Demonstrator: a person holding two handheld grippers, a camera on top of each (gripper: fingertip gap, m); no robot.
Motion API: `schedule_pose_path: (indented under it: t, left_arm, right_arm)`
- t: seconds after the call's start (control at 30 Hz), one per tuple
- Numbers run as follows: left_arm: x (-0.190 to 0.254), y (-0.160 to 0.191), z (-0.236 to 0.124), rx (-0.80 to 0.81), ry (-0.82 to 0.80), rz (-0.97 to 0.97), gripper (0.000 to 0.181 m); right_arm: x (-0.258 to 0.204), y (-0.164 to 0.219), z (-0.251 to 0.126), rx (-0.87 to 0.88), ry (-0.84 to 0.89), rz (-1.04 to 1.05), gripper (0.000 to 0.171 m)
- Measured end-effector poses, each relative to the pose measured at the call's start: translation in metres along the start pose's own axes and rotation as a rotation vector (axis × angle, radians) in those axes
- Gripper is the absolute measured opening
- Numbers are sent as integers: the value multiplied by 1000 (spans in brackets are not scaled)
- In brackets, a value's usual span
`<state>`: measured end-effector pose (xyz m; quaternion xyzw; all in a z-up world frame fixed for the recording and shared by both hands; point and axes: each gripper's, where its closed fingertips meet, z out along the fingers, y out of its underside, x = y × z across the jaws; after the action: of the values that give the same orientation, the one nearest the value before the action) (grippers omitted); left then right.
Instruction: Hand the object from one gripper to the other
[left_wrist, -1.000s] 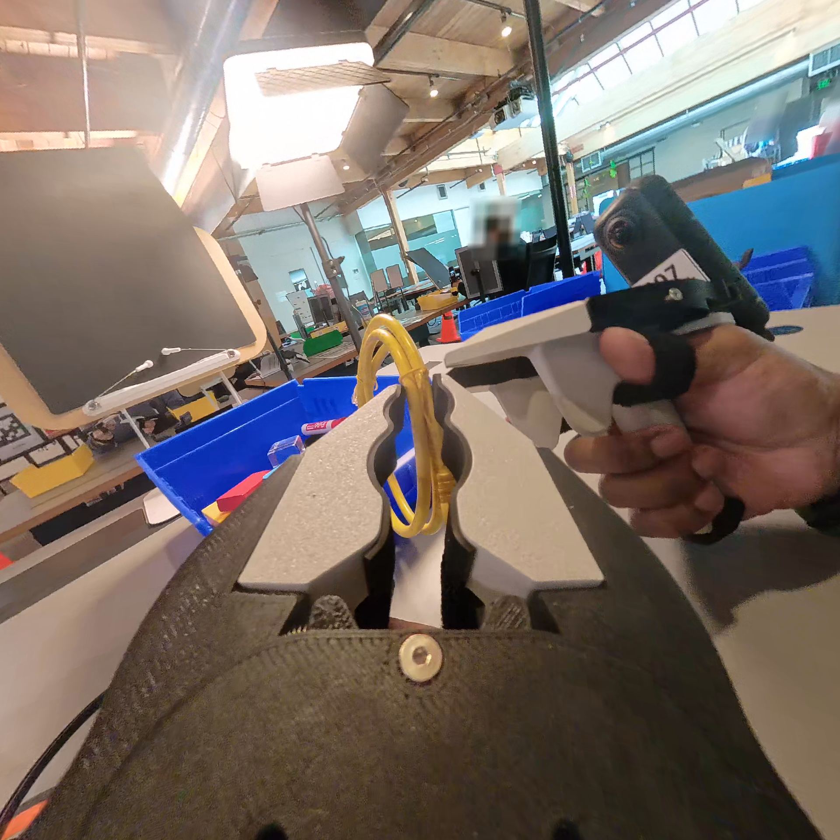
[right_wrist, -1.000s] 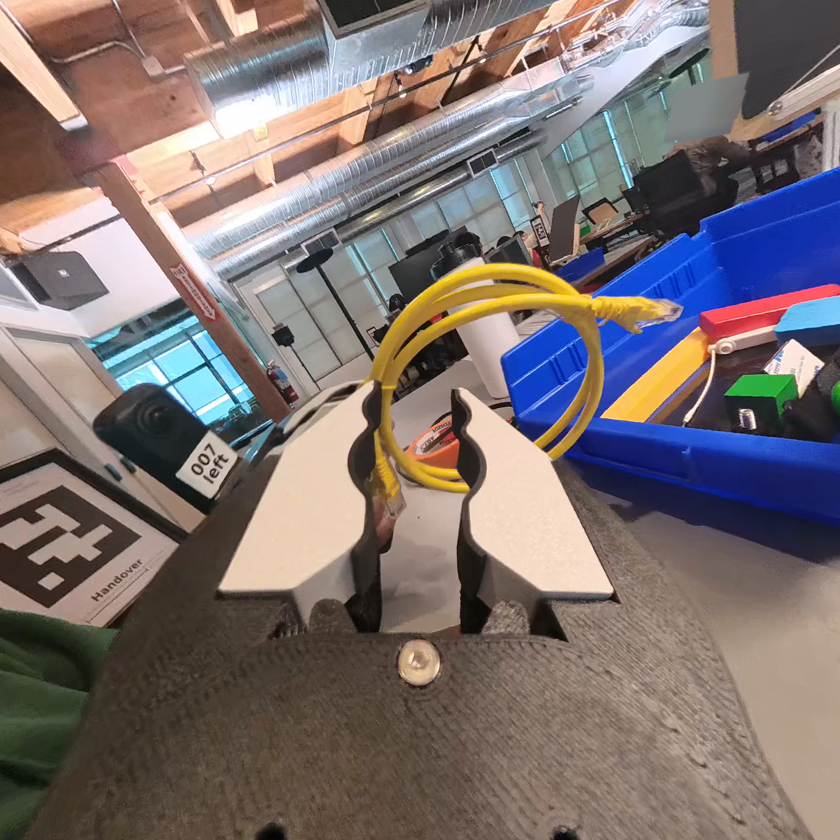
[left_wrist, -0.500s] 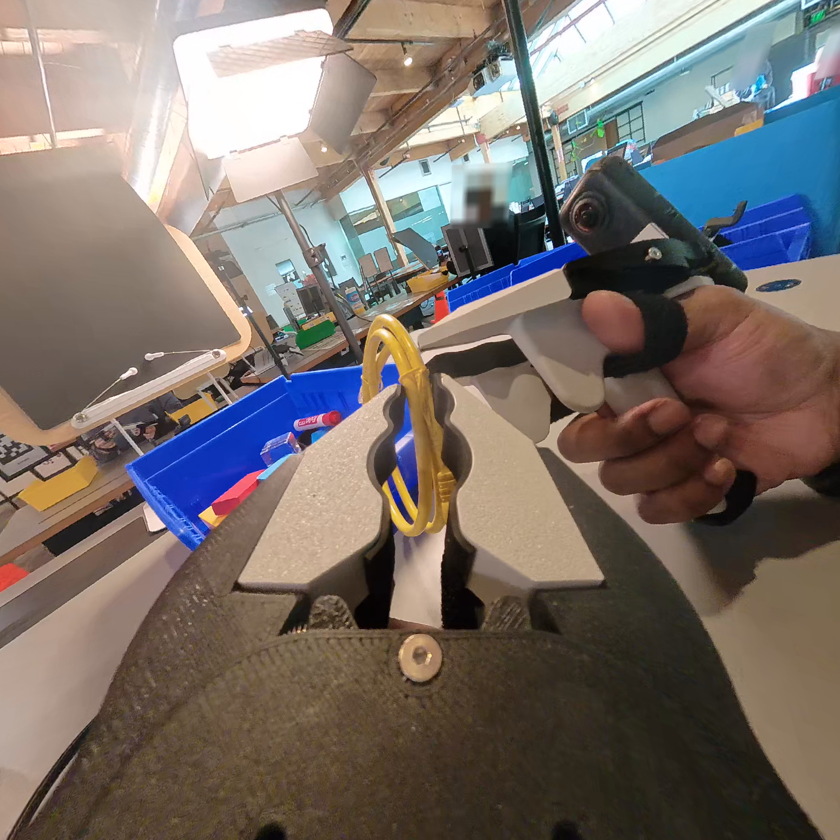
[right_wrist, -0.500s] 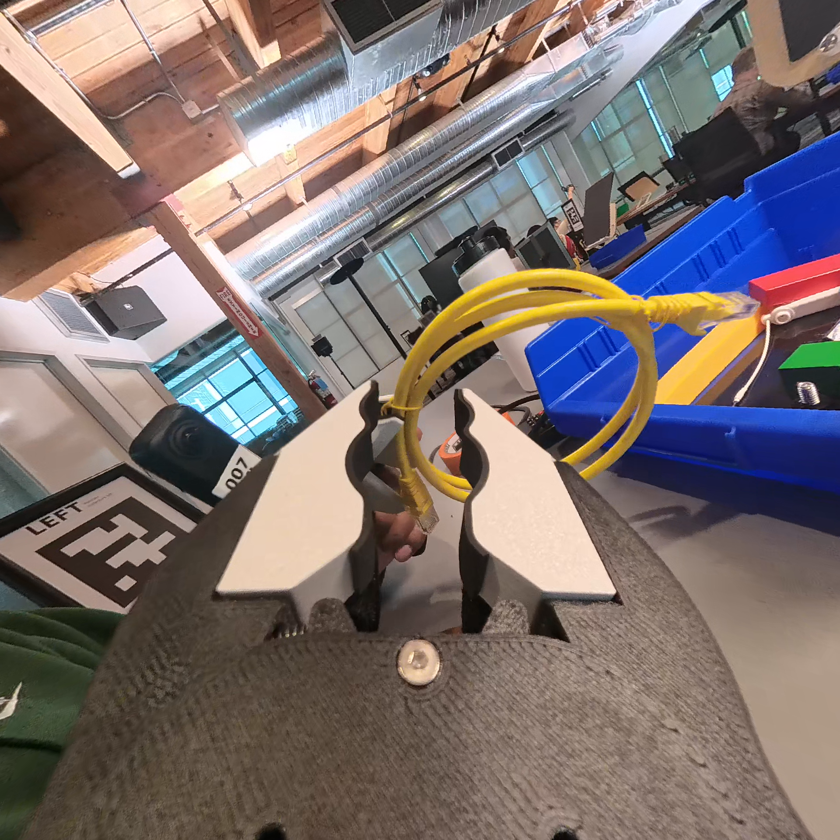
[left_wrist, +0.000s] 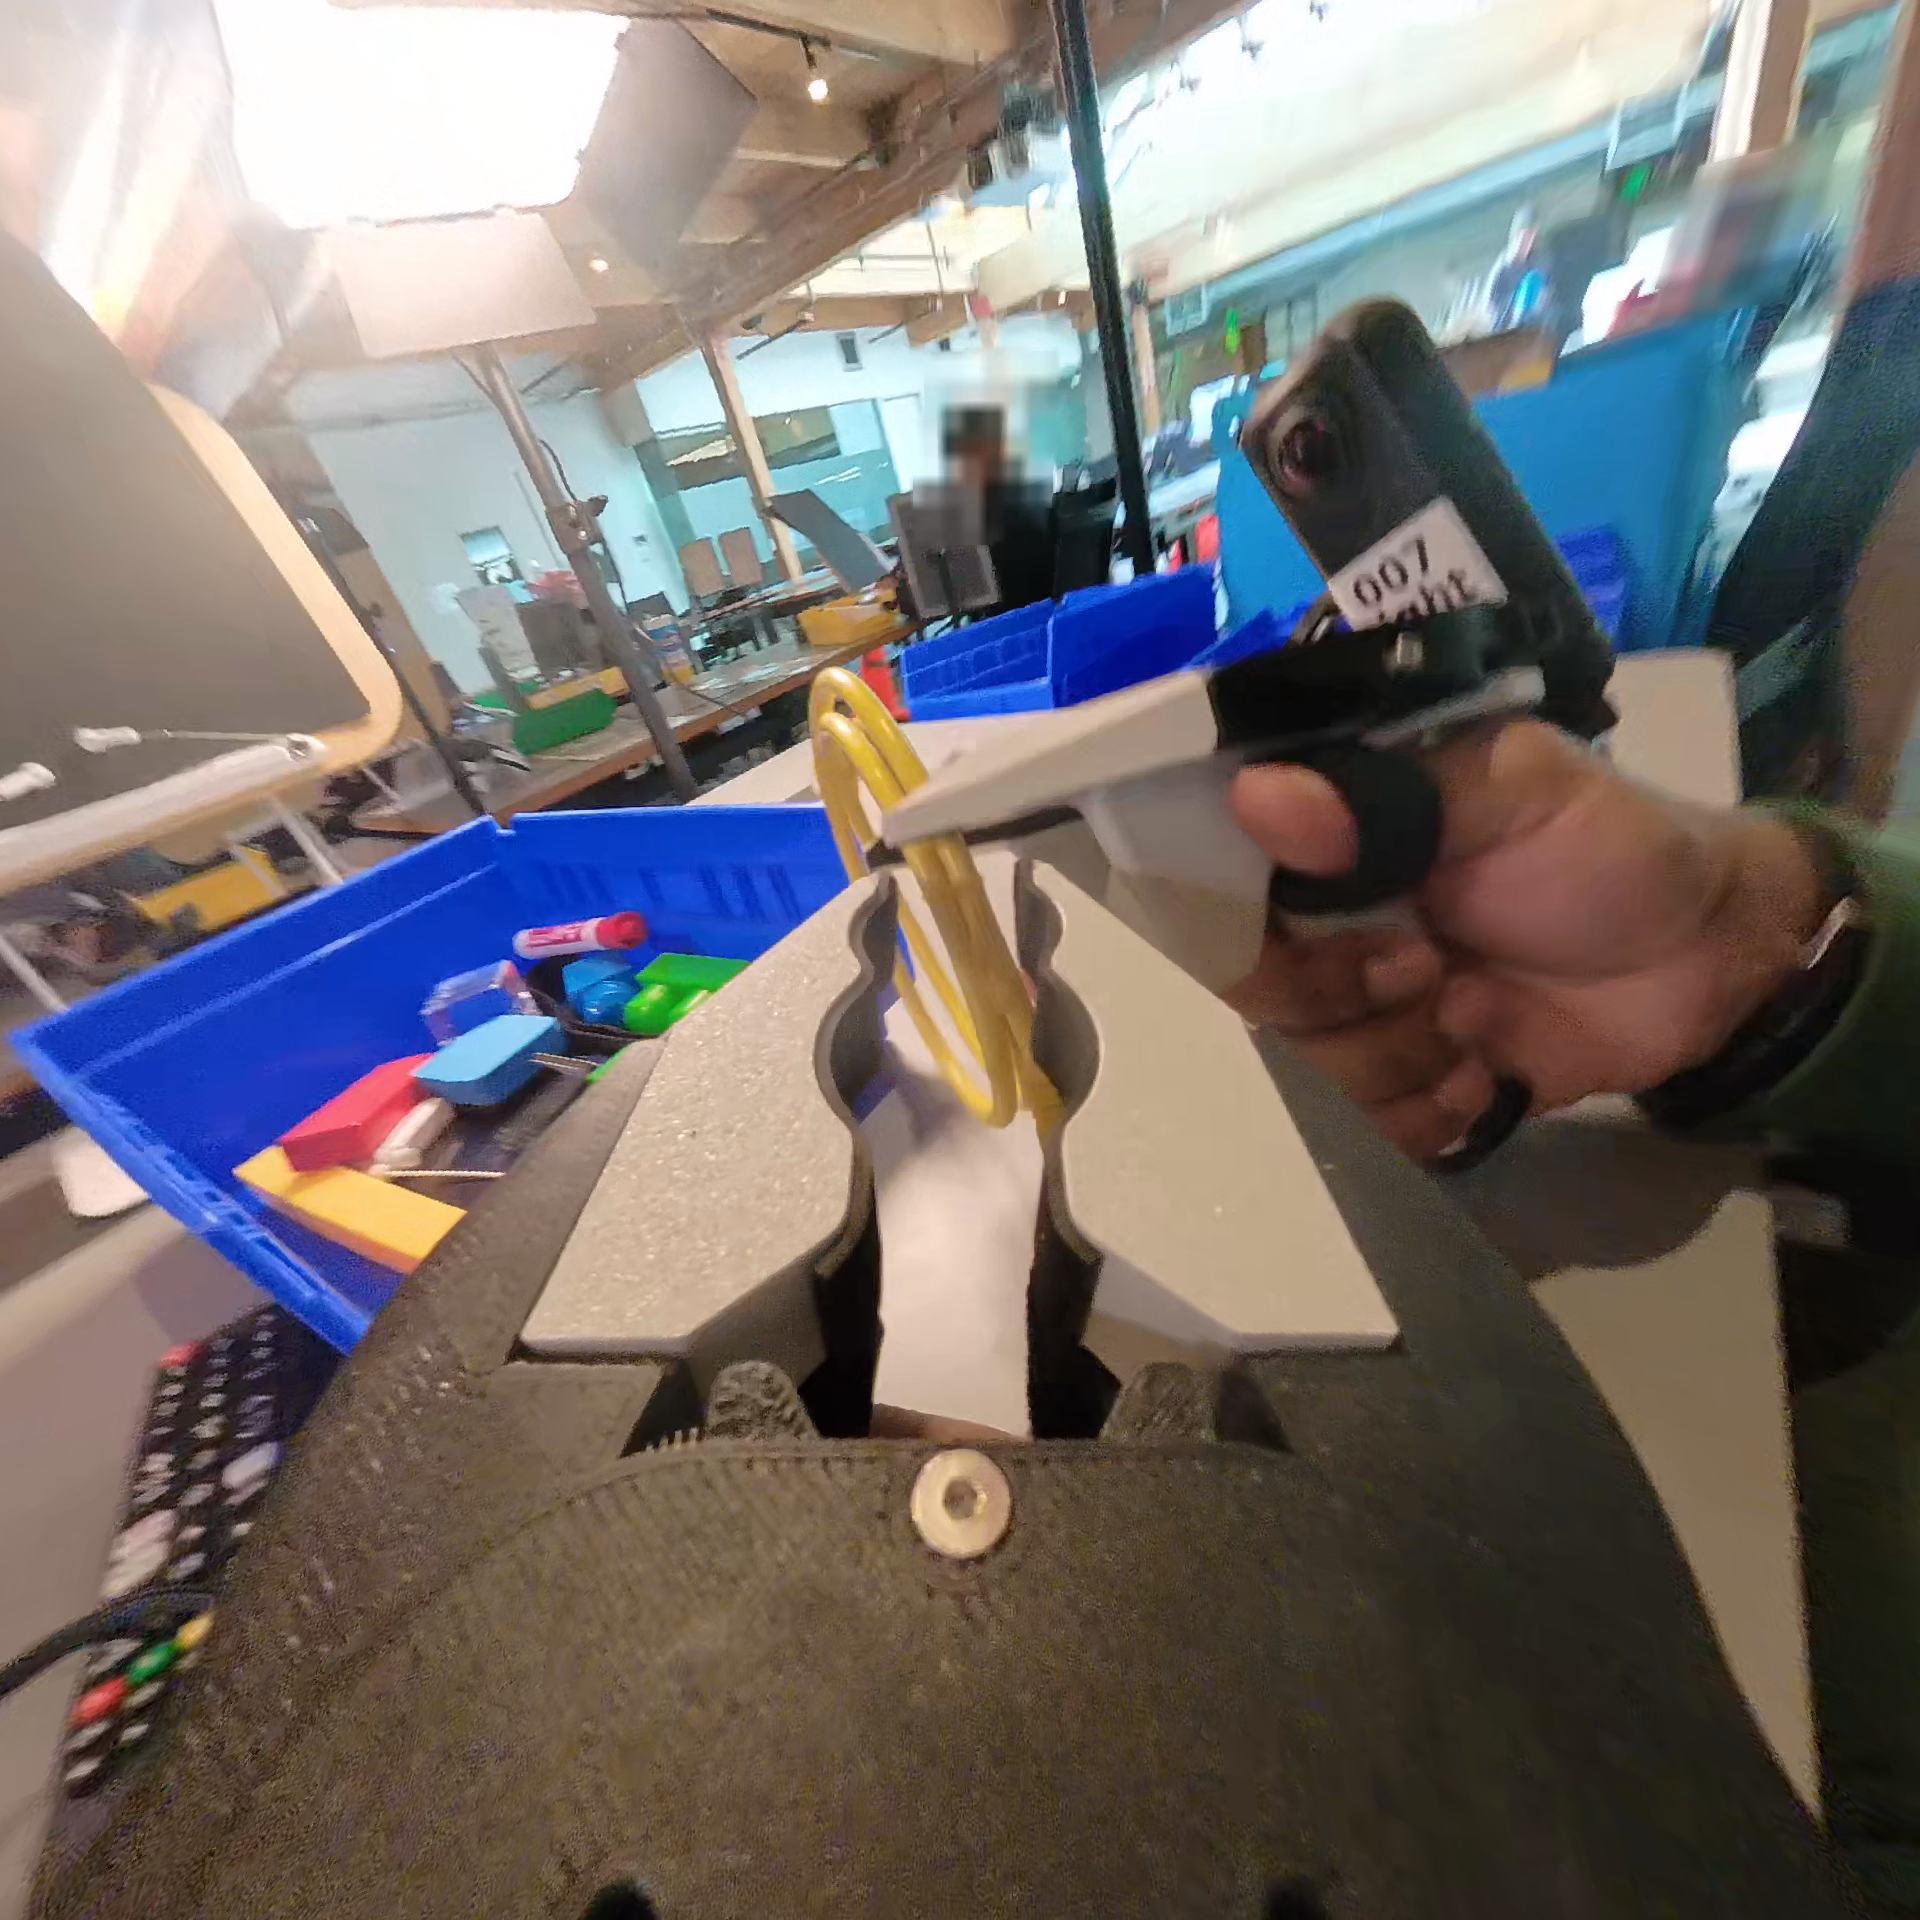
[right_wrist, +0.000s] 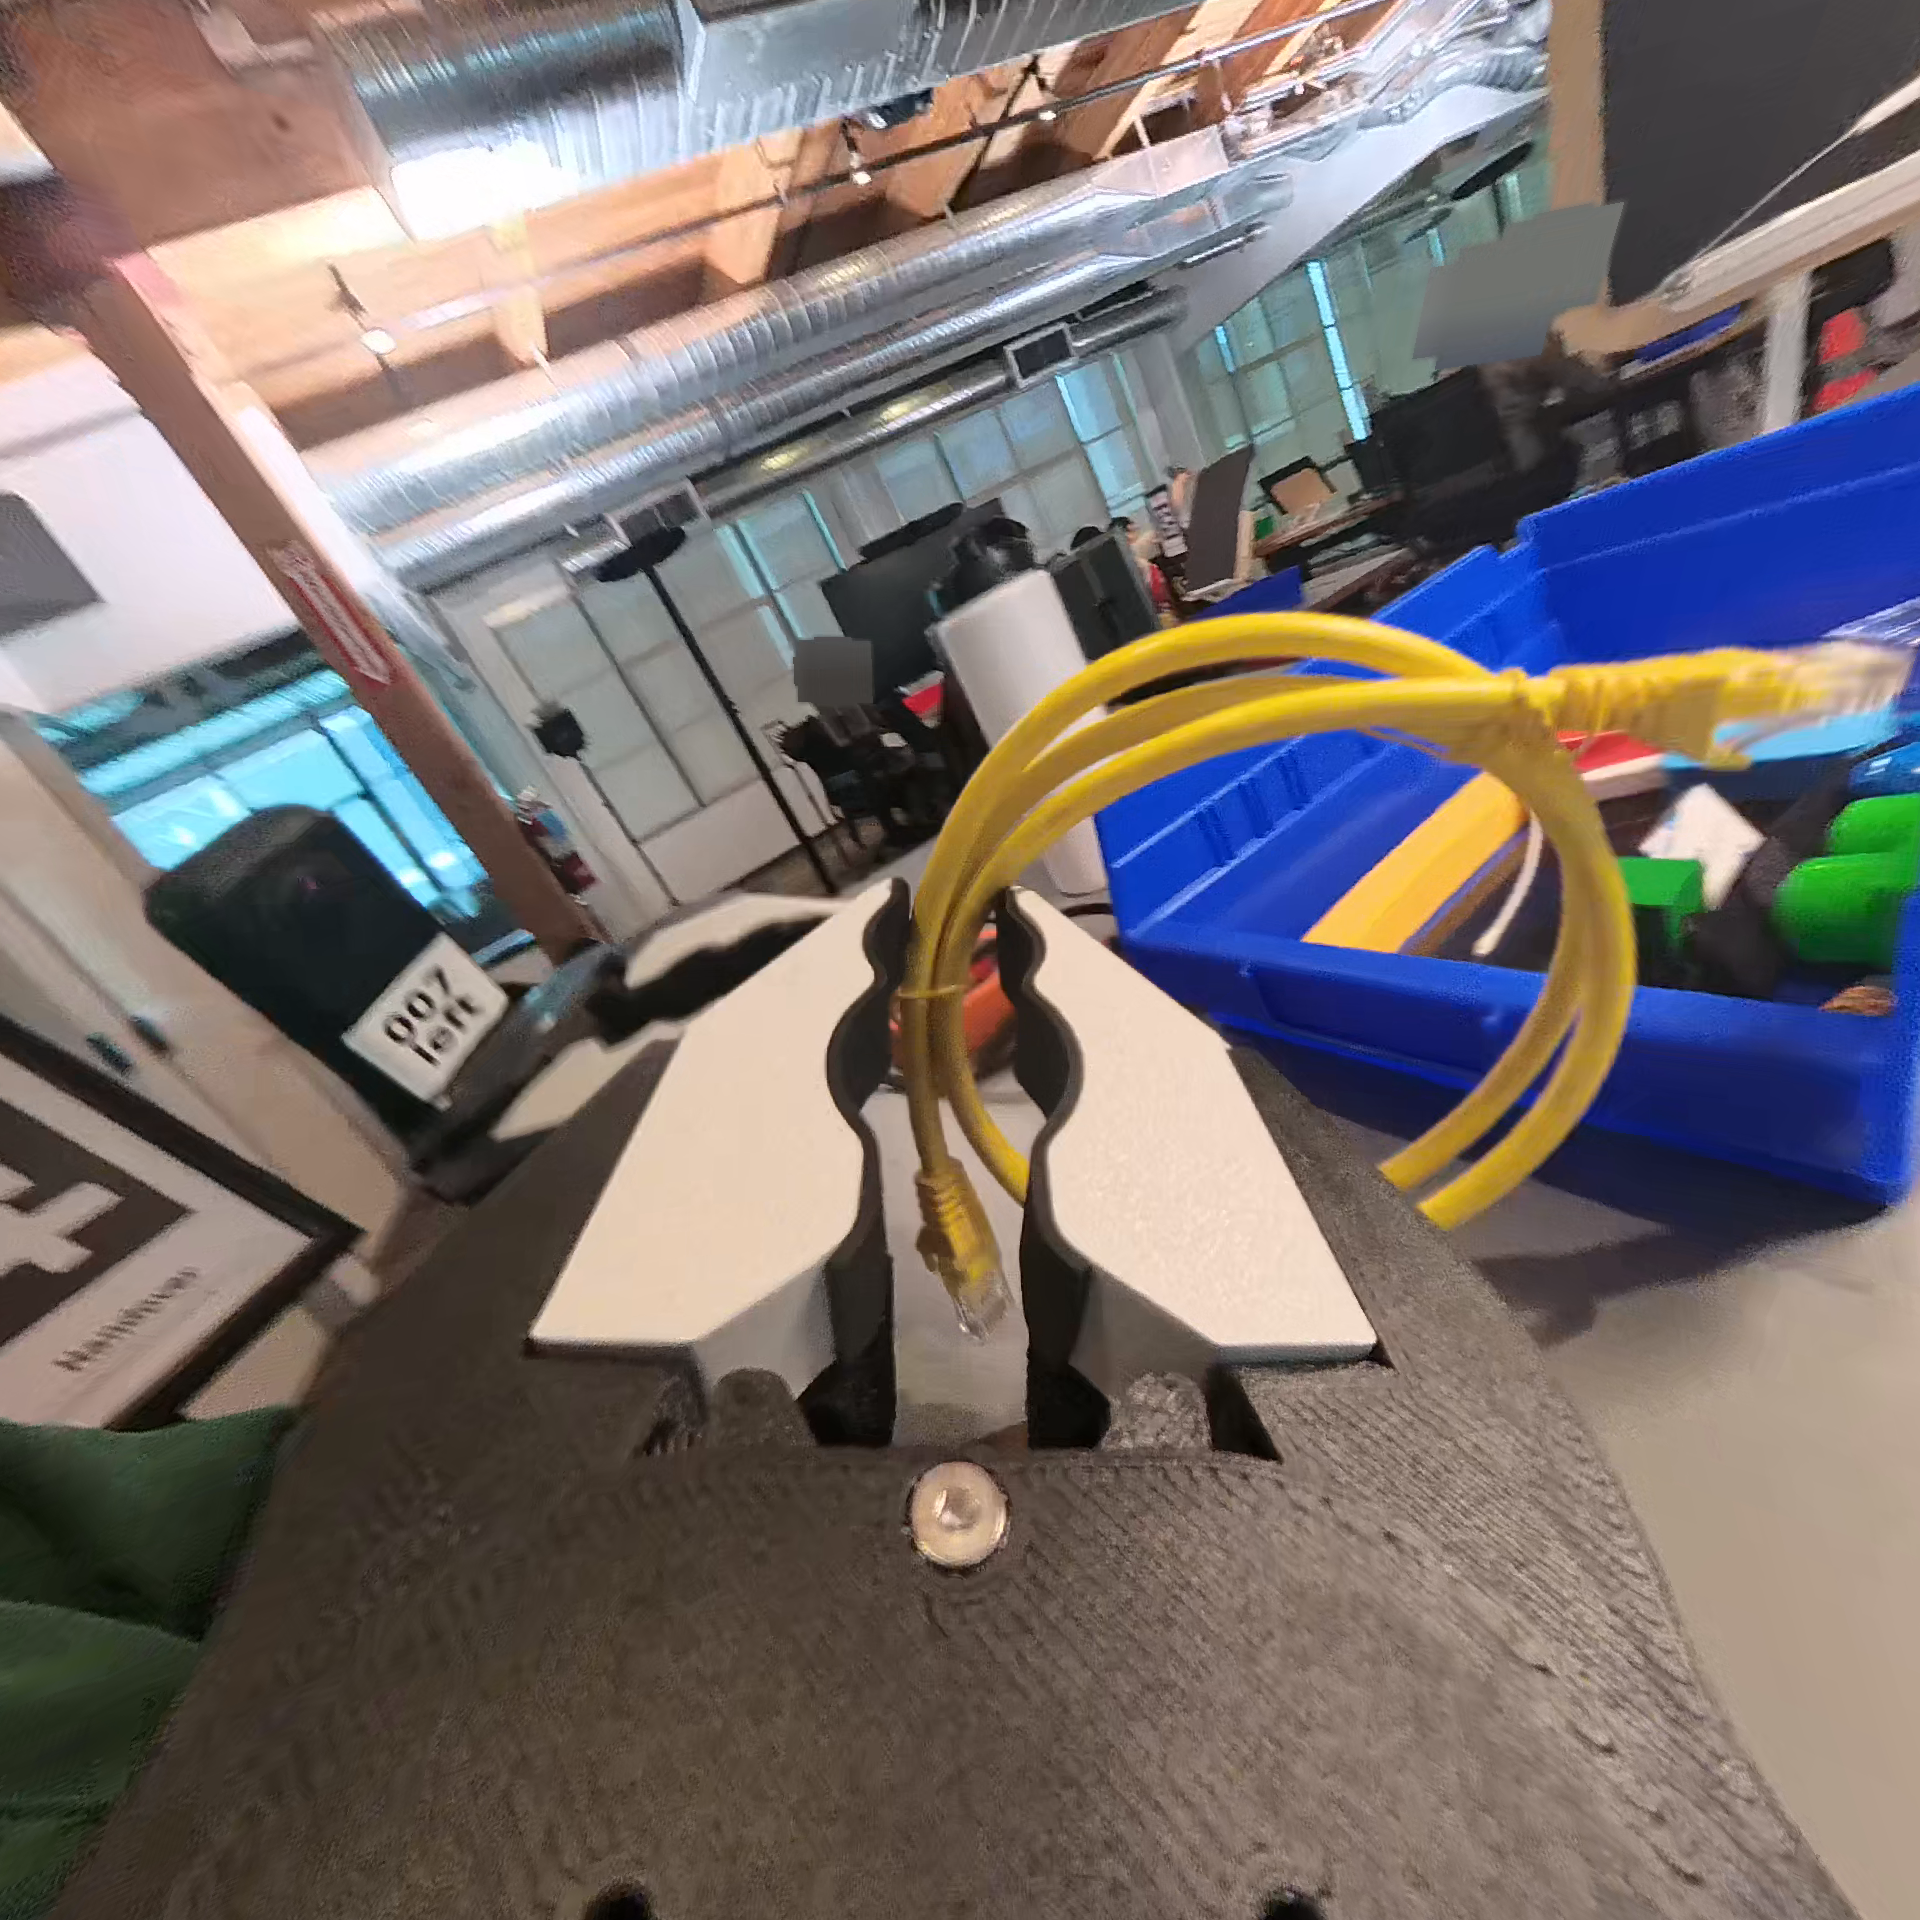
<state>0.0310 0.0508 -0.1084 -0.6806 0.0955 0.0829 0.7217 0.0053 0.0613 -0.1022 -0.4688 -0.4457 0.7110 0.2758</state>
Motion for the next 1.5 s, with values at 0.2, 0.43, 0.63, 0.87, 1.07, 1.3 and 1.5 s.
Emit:
schedule_pose_path:
  t: [0.2, 0.43, 0.63, 0.87, 1.07, 1.3, 1.5]
  left_arm:
    - [-22, -17, -13, 143, 70, -393, 31]
    - [-20, 0, -6, 39, 49, -373, 32]
    - [-16, 3, -5, 11, 48, -313, 15]
    - [-18, 6, -4, -16, -10, -207, 11]
    - [-32, 2, -9, 3, -122, -126, 7]
    - [-32, 2, -8, -9, -149, -63, 6]
    - [-26, -3, -8, 11, -144, -2, 6]
  right_arm:
    - [5, 22, 6, -134, 188, -446, 15]
    - [-5, 41, 14, -205, 206, -692, 14]
    - [-11, 46, 15, -220, 179, -720, 15]
    - [-17, 46, 15, -207, 135, -672, 20]
    - [-19, 28, 9, -123, 47, -374, 23]
    - [-7, 27, 7, -130, 19, -138, 23]
    - [-17, 27, 7, -128, -96, 35, 28]
